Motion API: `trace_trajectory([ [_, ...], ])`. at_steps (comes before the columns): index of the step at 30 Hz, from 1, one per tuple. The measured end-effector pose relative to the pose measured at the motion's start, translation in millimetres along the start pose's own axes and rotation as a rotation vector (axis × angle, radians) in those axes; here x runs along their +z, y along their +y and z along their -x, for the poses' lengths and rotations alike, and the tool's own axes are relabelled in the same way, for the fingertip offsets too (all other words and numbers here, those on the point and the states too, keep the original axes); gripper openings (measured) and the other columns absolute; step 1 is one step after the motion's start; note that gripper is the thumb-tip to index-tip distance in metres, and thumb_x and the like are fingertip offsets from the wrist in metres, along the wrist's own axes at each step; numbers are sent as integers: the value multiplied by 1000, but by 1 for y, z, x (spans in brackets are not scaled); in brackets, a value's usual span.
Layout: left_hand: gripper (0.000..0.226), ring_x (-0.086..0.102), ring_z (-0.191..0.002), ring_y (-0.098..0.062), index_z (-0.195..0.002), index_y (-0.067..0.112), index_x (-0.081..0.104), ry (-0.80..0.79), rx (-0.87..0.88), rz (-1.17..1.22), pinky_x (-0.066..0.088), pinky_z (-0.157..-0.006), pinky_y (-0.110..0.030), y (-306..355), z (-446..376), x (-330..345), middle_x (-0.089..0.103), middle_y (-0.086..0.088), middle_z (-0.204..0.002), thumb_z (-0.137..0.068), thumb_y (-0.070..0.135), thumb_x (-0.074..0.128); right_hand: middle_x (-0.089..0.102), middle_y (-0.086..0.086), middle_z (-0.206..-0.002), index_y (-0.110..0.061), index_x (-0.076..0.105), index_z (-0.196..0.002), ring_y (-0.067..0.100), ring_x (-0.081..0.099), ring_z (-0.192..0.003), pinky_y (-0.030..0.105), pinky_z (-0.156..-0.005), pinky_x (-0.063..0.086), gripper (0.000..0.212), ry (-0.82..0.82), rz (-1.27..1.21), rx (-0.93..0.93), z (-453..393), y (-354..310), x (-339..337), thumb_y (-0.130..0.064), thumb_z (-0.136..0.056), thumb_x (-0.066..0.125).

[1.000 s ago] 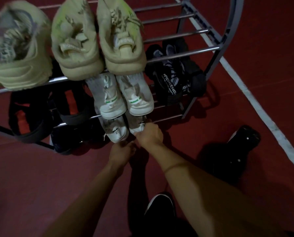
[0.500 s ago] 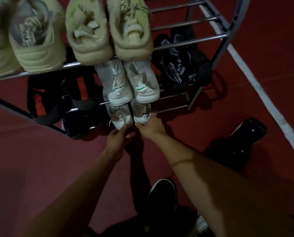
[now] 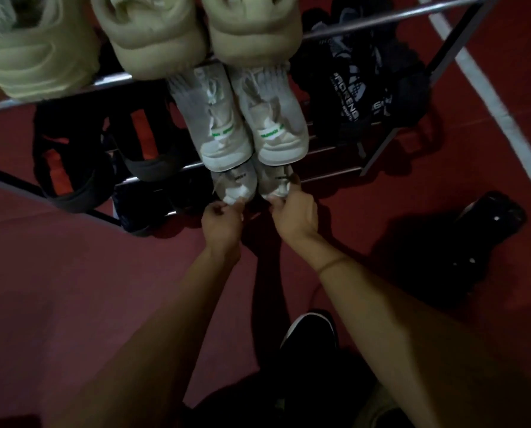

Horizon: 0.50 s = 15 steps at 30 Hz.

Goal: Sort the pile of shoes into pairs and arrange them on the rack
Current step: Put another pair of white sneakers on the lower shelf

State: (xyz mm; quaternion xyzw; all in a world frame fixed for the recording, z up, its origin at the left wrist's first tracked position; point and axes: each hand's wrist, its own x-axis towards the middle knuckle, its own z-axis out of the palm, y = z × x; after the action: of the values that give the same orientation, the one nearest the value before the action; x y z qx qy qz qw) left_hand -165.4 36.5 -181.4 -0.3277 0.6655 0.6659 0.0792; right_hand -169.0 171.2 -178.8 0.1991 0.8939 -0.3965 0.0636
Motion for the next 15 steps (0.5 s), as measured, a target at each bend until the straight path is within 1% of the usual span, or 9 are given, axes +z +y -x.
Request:
trace_trajectory([
  [2,25,60,-52,-13,-74,9,53,65,-67,111,48,-50,-21,8,-8,-1,60,-5,-62,-94,7,67,70,16,-116,-12,48,-138,38,65,-111,37,-84,50,52,-49,43,-10,-9,-9,2,-34,-93,65],
  [3,22,62,-49,-10,-77,10,55,74,-105,159,49,-46,-18,14,-9,-2,62,-2,-64,-97,3,62,68,19,-119,-9,47,-139,39,64,-113,38,-85,50,55,-77,70,-7,-11,-14,4,-34,-93,64],
  [4,16,64,-52,-7,-85,10,56,68,-137,155,51,-46,-17,16,-11,-5,63,-1,-70,-100,5,58,66,21,-122,-7,43,-142,40,62,-114,38,-87,50,60,-93,84,1,-12,-18,6,-35,-93,64],
  [6,8,65,-67,-10,-94,12,58,24,-144,61,55,-56,-19,11,-10,-9,64,-1,-81,-102,11,56,65,21,-125,-8,35,-148,40,61,-116,40,-90,50,67,-112,52,18,-10,-18,8,-37,-94,62],
  [8,7,64,-70,-15,-92,12,64,-46,-141,-102,54,-64,-24,-4,2,-9,67,-3,-80,-98,10,60,63,19,-131,-16,26,-155,38,60,-120,41,-95,50,71,-155,-12,51,-3,-9,9,-38,-96,58],
  [10,16,61,-63,-19,-82,10,68,-189,-154,-308,49,-57,-25,-26,20,-5,66,-5,-70,-96,11,62,57,17,-140,-20,23,-157,37,56,-126,41,-101,48,71,-198,-21,105,5,6,6,-39,-97,55],
  [12,32,60,-56,-18,-70,11,70,-383,-168,-487,44,-53,-25,-47,46,0,65,-2,-59,-98,25,64,57,16,-140,-18,33,-152,36,56,-126,40,-101,48,65,-194,-3,141,14,25,-1,-40,-95,55],
  [13,36,62,-56,-16,-69,12,72,-493,-171,-535,45,-56,-25,-55,62,3,68,2,-59,-96,36,66,60,16,-135,-17,40,-148,36,59,-122,40,-99,50,60,-176,-1,154,19,36,-7,-40,-94,56],
  [15,42,67,-68,-11,-79,16,78,-694,-99,-645,49,-66,-24,-63,93,7,72,10,-68,-88,56,70,67,13,-123,-16,52,-137,33,65,-111,38,-91,54,49,-118,1,158,31,61,-23,-37,-93,56],
])
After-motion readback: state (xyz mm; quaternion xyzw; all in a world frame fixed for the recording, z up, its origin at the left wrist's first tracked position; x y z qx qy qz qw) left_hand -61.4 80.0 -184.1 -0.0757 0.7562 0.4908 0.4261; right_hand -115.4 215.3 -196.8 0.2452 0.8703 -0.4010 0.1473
